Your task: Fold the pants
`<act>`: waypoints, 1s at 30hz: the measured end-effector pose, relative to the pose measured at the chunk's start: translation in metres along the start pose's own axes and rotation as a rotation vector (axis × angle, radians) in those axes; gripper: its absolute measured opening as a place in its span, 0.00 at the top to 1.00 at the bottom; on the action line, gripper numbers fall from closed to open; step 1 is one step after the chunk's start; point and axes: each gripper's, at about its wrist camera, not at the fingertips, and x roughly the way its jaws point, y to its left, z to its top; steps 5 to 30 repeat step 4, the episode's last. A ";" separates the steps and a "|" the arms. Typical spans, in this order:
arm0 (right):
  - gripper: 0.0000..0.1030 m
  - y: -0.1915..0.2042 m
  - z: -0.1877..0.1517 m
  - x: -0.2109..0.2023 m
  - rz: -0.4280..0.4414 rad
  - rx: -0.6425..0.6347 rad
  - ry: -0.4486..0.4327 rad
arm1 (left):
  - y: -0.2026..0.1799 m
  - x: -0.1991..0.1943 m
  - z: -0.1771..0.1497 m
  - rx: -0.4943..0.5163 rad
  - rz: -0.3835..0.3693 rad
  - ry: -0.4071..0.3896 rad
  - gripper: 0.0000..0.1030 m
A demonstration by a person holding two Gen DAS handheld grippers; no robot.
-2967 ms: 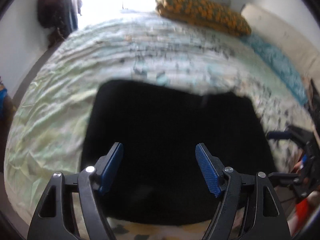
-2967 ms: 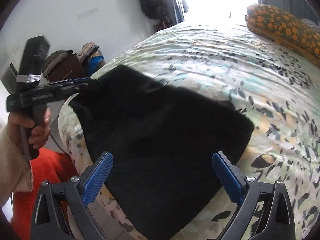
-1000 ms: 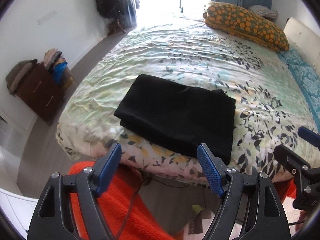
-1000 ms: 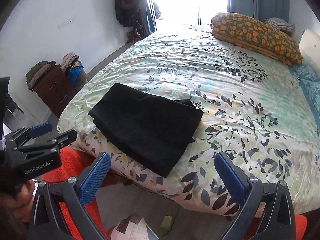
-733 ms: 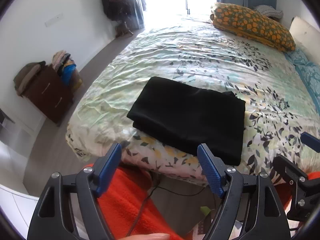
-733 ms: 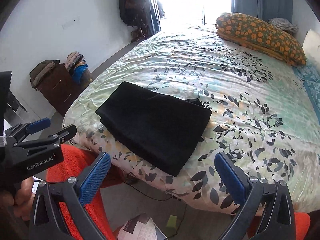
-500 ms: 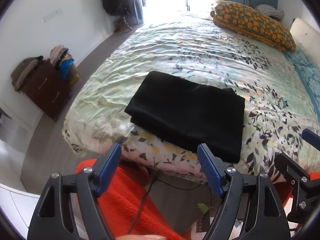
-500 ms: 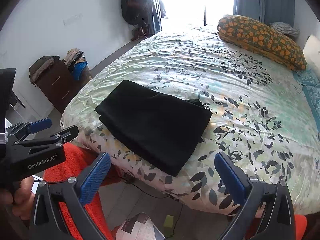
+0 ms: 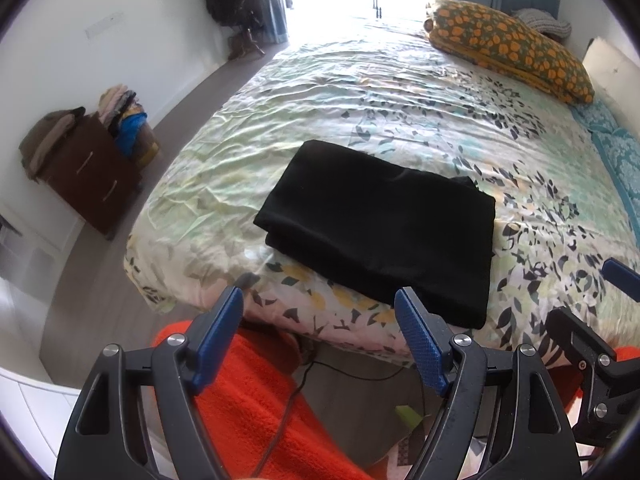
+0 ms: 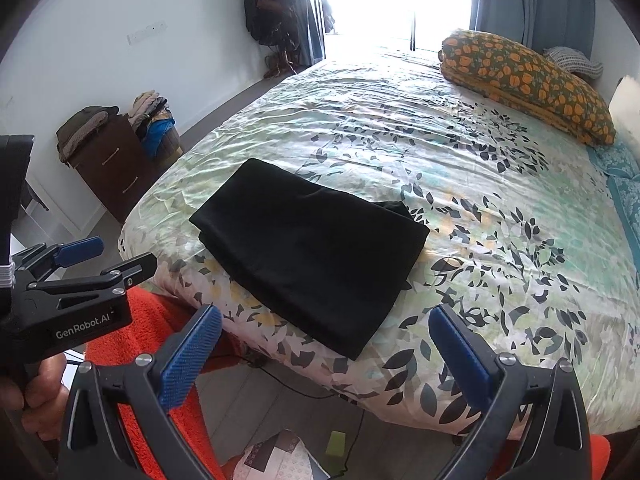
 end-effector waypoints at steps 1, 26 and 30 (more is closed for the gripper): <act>0.00 0.001 0.000 0.001 -0.001 -0.002 0.000 | 0.001 -0.002 0.001 0.003 -0.007 -0.012 0.22; 0.00 0.002 0.001 0.003 0.003 0.000 0.006 | 0.001 -0.005 0.003 0.025 0.015 -0.043 0.22; 0.00 0.002 0.001 0.003 0.003 0.000 0.006 | 0.001 -0.005 0.003 0.025 0.015 -0.043 0.22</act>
